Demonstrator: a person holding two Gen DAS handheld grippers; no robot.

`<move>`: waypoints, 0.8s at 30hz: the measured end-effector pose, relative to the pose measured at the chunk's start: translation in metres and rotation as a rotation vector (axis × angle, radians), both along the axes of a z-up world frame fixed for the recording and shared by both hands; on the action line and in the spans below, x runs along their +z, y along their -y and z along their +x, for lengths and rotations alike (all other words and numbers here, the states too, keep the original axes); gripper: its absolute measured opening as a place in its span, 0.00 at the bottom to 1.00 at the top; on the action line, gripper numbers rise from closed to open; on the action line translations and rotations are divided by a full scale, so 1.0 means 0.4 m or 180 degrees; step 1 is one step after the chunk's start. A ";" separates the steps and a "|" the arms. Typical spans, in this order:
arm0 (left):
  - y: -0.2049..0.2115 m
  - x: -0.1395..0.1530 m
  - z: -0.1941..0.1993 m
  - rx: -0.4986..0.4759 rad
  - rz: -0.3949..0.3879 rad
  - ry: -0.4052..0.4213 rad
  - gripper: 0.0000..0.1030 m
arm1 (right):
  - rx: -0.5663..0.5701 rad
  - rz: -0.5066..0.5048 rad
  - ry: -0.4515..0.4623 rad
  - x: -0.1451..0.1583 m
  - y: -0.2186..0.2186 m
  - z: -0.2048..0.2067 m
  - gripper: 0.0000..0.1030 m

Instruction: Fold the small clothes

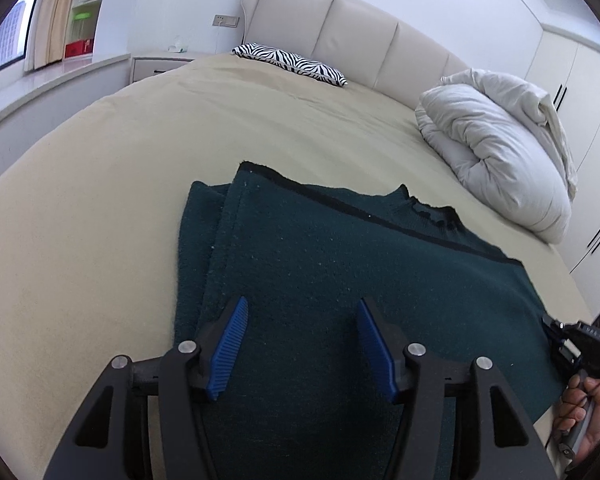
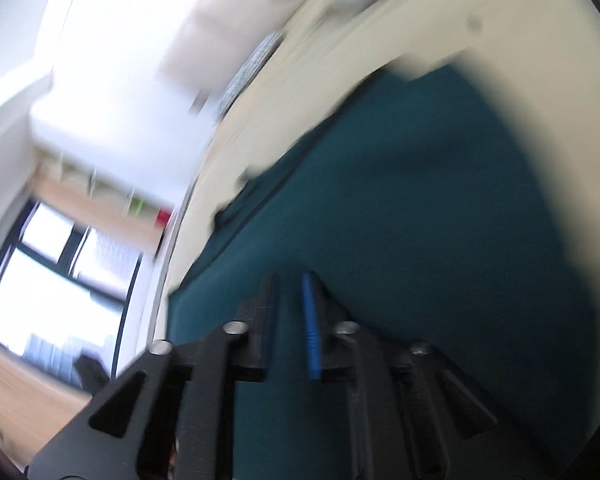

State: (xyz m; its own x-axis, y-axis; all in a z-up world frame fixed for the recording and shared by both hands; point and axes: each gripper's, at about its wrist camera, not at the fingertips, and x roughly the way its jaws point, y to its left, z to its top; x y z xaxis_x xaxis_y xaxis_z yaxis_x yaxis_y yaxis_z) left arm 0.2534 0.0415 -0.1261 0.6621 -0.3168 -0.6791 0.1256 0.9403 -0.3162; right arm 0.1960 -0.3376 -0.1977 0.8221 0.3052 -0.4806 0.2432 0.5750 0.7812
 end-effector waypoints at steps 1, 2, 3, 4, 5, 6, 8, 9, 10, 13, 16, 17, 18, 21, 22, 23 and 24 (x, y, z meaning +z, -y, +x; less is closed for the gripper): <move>-0.007 0.006 -0.004 0.0042 -0.0014 -0.0008 0.58 | -0.0253 -0.0025 -0.0033 0.002 0.040 -0.036 0.01; -0.009 0.010 -0.012 0.0070 -0.0016 -0.0014 0.57 | -0.0424 -0.0033 -0.0029 0.008 0.071 -0.064 0.03; -0.010 0.016 -0.021 0.0101 -0.0011 -0.0030 0.57 | -0.0625 -0.0075 -0.0075 0.018 0.101 -0.094 0.06; -0.009 0.026 -0.035 0.0121 -0.0005 -0.0045 0.57 | -0.0774 -0.0129 -0.0167 0.028 0.113 -0.120 0.10; -0.006 0.034 -0.050 0.0117 -0.0025 -0.0037 0.57 | -0.0819 -0.0193 -0.0251 0.039 0.115 -0.137 0.13; 0.000 0.041 -0.069 0.0089 -0.0051 -0.0027 0.57 | -0.0758 -0.0210 -0.0214 0.052 0.106 -0.149 0.12; 0.027 0.043 -0.108 -0.0022 -0.0025 -0.0034 0.58 | -0.0413 -0.0200 -0.0023 0.092 0.028 -0.151 0.12; 0.040 0.038 -0.121 -0.0073 0.0031 -0.0060 0.58 | -0.0203 -0.0215 0.0058 0.107 -0.022 -0.142 0.13; 0.058 0.029 -0.135 -0.0129 0.0137 -0.0092 0.58 | 0.0152 -0.0273 0.0088 0.119 -0.099 -0.118 0.16; 0.062 0.008 -0.155 -0.0165 0.0318 -0.0133 0.59 | 0.0979 -0.0365 -0.0061 0.096 -0.282 -0.048 0.27; 0.008 0.009 -0.151 -0.0102 0.0152 -0.0182 0.54 | 0.1193 -0.0464 -0.0353 0.036 -0.338 -0.005 0.27; -0.010 0.009 -0.150 -0.0086 0.0163 -0.0189 0.51 | 0.1129 -0.0348 -0.0342 0.019 -0.317 -0.006 0.24; -0.021 0.007 -0.147 -0.0085 0.0150 -0.0198 0.46 | 0.1028 -0.0214 -0.0303 0.013 -0.281 -0.013 0.24; -0.061 0.022 -0.156 -0.0051 0.0049 -0.0207 0.44 | 0.0528 -0.0290 -0.0338 0.030 -0.155 -0.085 0.25; -0.067 0.037 -0.161 -0.0007 0.0057 -0.0166 0.44 | 0.0294 -0.0318 -0.0375 0.045 -0.101 -0.106 0.26; -0.068 0.050 -0.163 0.0045 0.0096 -0.0110 0.50 | 0.0175 -0.0344 -0.0384 0.061 -0.061 -0.117 0.28; -0.066 0.069 -0.163 0.0111 0.0112 -0.0036 0.58 | 0.0079 -0.0399 -0.0372 0.081 -0.035 -0.125 0.30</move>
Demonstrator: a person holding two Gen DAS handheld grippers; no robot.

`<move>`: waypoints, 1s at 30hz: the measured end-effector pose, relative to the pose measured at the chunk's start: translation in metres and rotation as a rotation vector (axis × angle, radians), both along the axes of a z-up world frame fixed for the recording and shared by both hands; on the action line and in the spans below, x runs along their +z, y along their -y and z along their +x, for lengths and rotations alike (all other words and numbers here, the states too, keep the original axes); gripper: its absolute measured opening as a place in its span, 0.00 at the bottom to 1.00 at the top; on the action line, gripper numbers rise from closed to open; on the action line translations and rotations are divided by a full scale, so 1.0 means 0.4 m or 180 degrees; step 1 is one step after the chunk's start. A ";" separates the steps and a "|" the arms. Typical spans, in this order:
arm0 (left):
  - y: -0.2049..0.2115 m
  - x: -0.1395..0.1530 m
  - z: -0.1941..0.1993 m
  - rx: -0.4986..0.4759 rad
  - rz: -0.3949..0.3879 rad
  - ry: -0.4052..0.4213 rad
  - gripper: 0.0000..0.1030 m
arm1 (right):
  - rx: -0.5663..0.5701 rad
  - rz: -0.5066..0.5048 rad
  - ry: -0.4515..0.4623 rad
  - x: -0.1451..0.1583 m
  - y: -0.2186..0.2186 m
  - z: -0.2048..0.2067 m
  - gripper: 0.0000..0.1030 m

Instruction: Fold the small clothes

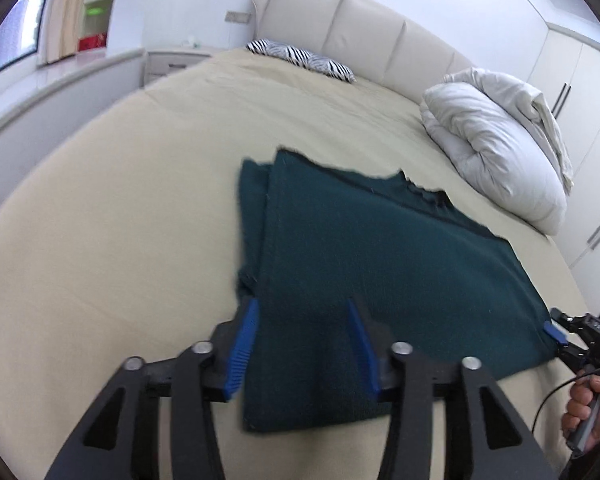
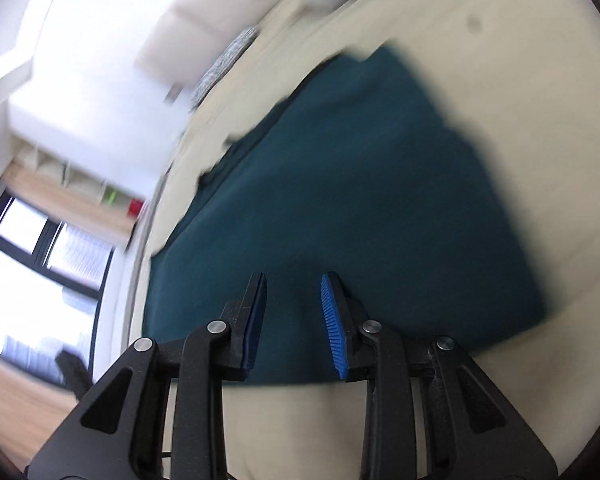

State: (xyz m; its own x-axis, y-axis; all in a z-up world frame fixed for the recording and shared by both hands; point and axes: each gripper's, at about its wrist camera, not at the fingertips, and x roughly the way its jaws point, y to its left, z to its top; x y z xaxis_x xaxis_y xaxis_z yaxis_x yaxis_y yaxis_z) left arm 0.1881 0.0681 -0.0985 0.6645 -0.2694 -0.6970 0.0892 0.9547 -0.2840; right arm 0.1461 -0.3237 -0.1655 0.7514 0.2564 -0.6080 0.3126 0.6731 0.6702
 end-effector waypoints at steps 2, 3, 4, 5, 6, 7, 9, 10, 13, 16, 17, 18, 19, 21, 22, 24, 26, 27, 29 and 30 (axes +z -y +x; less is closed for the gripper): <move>0.010 0.022 0.016 -0.0010 -0.0057 0.0094 0.61 | -0.0023 -0.0076 0.0134 0.045 0.026 0.009 0.32; 0.030 0.029 0.037 -0.0055 -0.0026 0.0103 0.61 | 0.0051 -0.0070 0.0186 0.059 0.026 0.029 0.33; 0.045 0.032 0.054 -0.0088 0.0021 0.0109 0.61 | 0.0168 -0.0066 0.0223 0.071 0.011 0.059 0.37; 0.062 0.032 0.074 -0.0116 0.0072 0.0130 0.61 | 0.0299 -0.0064 0.0244 0.080 -0.017 0.100 0.40; 0.086 0.029 0.100 -0.0148 0.0130 0.0156 0.61 | 0.0450 -0.0036 0.0278 0.083 -0.051 0.141 0.40; 0.101 0.025 0.121 -0.0175 0.0163 0.0147 0.61 | 0.0572 -0.0003 0.0307 0.087 -0.071 0.174 0.40; 0.134 0.012 0.162 -0.0225 0.0237 0.0105 0.61 | 0.0755 0.0050 0.0299 0.065 -0.144 0.270 0.41; 0.150 0.001 0.180 -0.0250 0.0309 0.0081 0.61 | 0.0757 0.0083 0.0247 0.050 -0.157 0.299 0.41; 0.146 -0.053 0.219 -0.0189 0.0369 -0.0130 0.61 | 0.0660 0.0285 0.0017 -0.026 -0.143 0.373 0.41; 0.115 -0.075 0.212 -0.0192 0.0222 -0.0046 0.61 | 0.0502 0.0587 0.0184 -0.061 -0.058 0.320 0.32; 0.112 -0.076 0.212 -0.0207 0.0225 -0.0038 0.61 | 0.0376 0.0527 0.0209 -0.060 -0.028 0.299 0.33; 0.112 -0.074 0.211 -0.0212 0.0230 -0.0034 0.61 | 0.0246 0.0453 0.0221 -0.058 0.011 0.277 0.33; 0.112 -0.071 0.211 -0.0209 0.0240 -0.0044 0.61 | 0.0031 0.0397 0.0227 -0.054 0.072 0.240 0.33; 0.113 -0.064 0.210 -0.0180 0.0259 -0.0066 0.61 | -0.0243 0.0396 0.0239 -0.047 0.160 0.184 0.33; 0.113 -0.058 0.205 -0.0151 0.0245 -0.0086 0.61 | -0.0426 0.0319 0.0202 -0.034 0.197 0.160 0.41; 0.114 -0.048 0.182 -0.0118 0.0139 -0.0119 0.62 | -0.0629 0.0114 0.0218 -0.003 0.244 0.098 0.42; 0.125 -0.042 0.157 -0.0179 0.0018 -0.0131 0.62 | -0.0610 0.0099 0.0234 0.012 0.261 0.061 0.45; 0.134 -0.042 0.143 -0.0211 0.0006 -0.0143 0.63 | -0.0570 0.0110 0.0185 0.007 0.257 0.057 0.49; 0.155 -0.041 0.115 -0.0292 -0.0011 -0.0150 0.63 | -0.0451 0.0091 0.0003 -0.015 0.244 0.063 0.53; 0.163 -0.040 0.104 -0.0330 -0.0016 -0.0153 0.64 | -0.0398 0.0104 -0.0060 -0.014 0.253 0.040 0.53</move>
